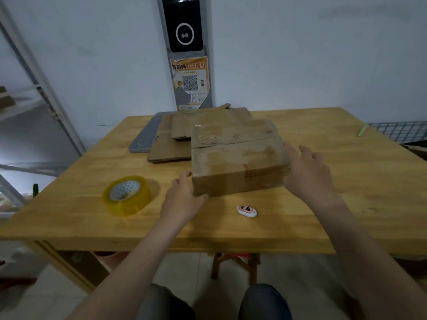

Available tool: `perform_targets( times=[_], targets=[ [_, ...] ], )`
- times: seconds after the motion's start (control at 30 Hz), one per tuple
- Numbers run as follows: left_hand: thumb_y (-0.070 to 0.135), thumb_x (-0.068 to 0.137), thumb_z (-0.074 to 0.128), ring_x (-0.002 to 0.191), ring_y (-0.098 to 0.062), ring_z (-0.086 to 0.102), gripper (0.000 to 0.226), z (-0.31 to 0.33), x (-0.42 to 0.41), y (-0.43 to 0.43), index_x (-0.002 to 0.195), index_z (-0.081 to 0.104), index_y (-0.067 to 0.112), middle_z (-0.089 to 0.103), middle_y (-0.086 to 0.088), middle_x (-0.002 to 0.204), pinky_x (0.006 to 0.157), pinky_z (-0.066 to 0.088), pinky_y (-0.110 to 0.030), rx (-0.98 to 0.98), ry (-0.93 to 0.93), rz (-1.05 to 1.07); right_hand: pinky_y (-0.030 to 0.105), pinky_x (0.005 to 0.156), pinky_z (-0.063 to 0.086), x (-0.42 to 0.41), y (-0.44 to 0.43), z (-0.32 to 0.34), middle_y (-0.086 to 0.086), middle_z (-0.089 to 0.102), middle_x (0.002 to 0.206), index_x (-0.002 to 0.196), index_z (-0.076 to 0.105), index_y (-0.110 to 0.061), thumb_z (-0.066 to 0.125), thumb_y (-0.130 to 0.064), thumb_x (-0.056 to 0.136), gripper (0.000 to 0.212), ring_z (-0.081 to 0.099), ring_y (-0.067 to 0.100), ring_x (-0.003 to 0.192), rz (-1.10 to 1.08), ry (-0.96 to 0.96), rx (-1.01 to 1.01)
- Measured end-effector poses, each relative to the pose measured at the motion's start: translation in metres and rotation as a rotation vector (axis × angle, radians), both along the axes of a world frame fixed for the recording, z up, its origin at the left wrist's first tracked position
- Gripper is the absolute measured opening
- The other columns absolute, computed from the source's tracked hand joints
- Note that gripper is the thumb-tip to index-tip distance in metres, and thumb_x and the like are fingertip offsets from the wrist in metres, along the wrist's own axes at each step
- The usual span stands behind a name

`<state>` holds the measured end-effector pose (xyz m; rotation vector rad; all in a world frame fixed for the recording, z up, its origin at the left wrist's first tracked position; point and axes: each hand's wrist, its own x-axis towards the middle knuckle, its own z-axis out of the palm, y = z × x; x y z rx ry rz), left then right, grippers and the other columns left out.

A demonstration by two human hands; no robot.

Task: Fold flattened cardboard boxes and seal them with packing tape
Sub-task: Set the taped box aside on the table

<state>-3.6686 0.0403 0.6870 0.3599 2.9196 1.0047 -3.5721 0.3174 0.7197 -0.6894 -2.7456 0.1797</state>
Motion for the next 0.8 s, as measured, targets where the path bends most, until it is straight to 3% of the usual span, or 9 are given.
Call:
perform_targets(
  times=[0.17,0.27,0.37,0.43,0.53,0.63,0.8],
  targets=[
    [0.045,0.082,0.082,0.121,-0.025,0.057,0.074,-0.008,0.012,0.020,0.138,0.039,0.025,0.054,-0.002,0.134,0.088,0.050,-0.037,0.118,-0.137,0.092,0.051,0.095,0.047,-0.004,0.018,-0.039,0.012,0.050,0.142,0.157,-0.012,-0.037,0.070,-0.029,0.085,0.109,0.044,0.042,0.125,0.102,0.000,-0.331],
    [0.031,0.084,0.082,0.120,-0.022,0.058,0.070,-0.002,0.014,0.028,0.138,0.038,0.026,0.054,0.008,0.123,0.086,0.047,-0.035,0.229,-0.062,0.112,0.050,0.098,0.047,-0.012,0.019,-0.040,0.015,0.049,0.144,0.155,-0.018,-0.040,0.077,-0.028,0.084,0.119,0.047,0.041,0.126,0.202,0.158,-0.449],
    [0.018,0.085,0.082,0.107,-0.012,0.054,0.070,0.015,0.007,0.037,0.140,0.040,0.025,0.050,0.014,0.113,0.082,0.046,-0.034,0.338,0.023,0.127,0.045,0.099,0.049,-0.019,0.021,-0.025,0.011,0.044,0.150,0.155,-0.015,-0.045,0.082,-0.023,0.081,0.124,0.050,0.033,0.131,0.260,0.338,-0.521],
    [0.017,0.085,0.082,0.107,-0.007,0.049,0.073,0.034,-0.002,0.039,0.143,0.039,0.025,0.049,0.016,0.117,0.084,0.046,-0.031,0.363,0.062,0.101,0.041,0.097,0.051,-0.021,0.024,-0.006,0.005,0.038,0.154,0.154,-0.016,-0.048,0.083,-0.018,0.081,0.126,0.050,0.027,0.131,0.288,0.403,-0.571],
    [0.014,0.081,0.085,0.124,-0.013,0.053,0.087,0.060,-0.016,0.039,0.147,0.032,0.033,0.053,0.014,0.135,0.093,0.054,-0.041,0.325,0.161,0.068,0.042,0.083,0.054,-0.026,0.024,0.024,0.007,0.037,0.149,0.151,-0.019,-0.054,0.078,-0.011,0.084,0.126,0.054,0.029,0.117,0.295,0.424,-0.423],
    [0.005,0.081,0.078,0.115,-0.019,0.060,0.097,0.079,-0.025,0.041,0.154,0.021,0.035,0.057,0.011,0.128,0.070,0.054,-0.035,0.265,0.305,0.066,0.048,0.094,0.050,-0.029,0.019,0.046,0.014,0.041,0.144,0.152,-0.018,-0.051,0.074,-0.009,0.085,0.121,0.048,0.034,0.118,0.272,0.482,-0.173],
    [0.006,0.086,0.076,0.113,-0.016,0.059,0.095,0.104,-0.032,0.043,0.154,0.017,0.033,0.052,0.014,0.132,0.079,0.057,-0.042,0.374,0.430,0.061,0.052,0.093,0.049,-0.036,0.021,0.064,0.015,0.046,0.140,0.156,-0.011,-0.042,0.075,-0.008,0.082,0.118,0.046,0.037,0.116,0.249,0.558,-0.101]
  ],
)
